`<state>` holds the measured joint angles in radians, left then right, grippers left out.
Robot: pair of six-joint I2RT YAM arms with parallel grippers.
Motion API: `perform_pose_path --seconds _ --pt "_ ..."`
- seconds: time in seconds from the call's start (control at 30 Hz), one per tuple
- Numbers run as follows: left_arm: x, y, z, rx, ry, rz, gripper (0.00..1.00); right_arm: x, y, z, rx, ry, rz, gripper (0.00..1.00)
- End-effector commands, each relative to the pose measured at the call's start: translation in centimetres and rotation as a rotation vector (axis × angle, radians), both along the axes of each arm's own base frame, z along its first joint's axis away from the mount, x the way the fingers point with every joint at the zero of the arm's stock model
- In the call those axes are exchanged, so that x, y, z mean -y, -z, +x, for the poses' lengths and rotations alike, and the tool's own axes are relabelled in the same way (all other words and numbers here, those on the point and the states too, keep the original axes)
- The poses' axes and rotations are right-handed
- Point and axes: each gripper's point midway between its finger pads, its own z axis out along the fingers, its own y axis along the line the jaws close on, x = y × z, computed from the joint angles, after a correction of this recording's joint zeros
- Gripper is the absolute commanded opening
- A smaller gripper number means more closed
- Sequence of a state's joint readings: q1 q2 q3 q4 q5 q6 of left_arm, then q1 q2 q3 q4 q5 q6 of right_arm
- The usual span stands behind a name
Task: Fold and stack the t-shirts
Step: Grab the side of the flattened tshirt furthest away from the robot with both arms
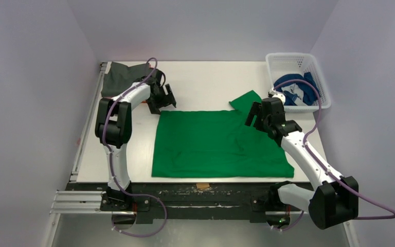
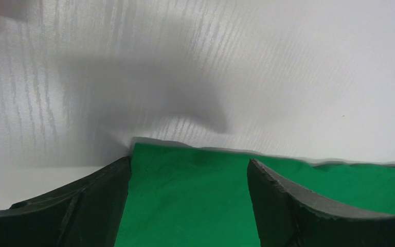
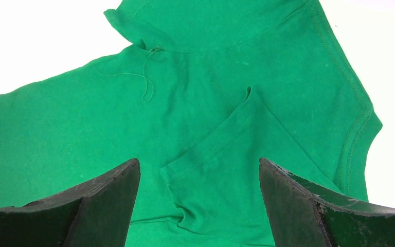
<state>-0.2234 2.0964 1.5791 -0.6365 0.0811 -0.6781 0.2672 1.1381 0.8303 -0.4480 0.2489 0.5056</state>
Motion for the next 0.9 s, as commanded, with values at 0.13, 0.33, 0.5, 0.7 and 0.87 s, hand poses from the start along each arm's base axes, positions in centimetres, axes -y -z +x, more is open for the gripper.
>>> perform_pose_path --seconds 0.13,0.33,0.5,0.7,0.87 --pt "1.8 1.1 -1.4 -0.036 0.089 -0.091 0.57 0.3 -1.9 0.9 0.073 0.01 -0.003 0.83" --pt "1.8 1.4 -2.1 -0.064 0.104 -0.078 0.25 0.4 -1.9 0.8 0.076 0.01 -0.01 0.82" --pt "0.9 1.9 -3.0 -0.104 0.108 0.019 0.04 0.5 -1.7 0.8 0.071 0.01 -0.012 0.83" --pt "1.1 1.3 -3.1 -0.058 0.152 0.063 0.0 0.7 -1.4 1.0 0.069 0.013 -0.025 0.82" --pt "0.1 -1.8 -2.1 0.044 0.126 0.104 0.0 0.1 -1.0 2.7 0.021 -0.031 -0.064 0.83"
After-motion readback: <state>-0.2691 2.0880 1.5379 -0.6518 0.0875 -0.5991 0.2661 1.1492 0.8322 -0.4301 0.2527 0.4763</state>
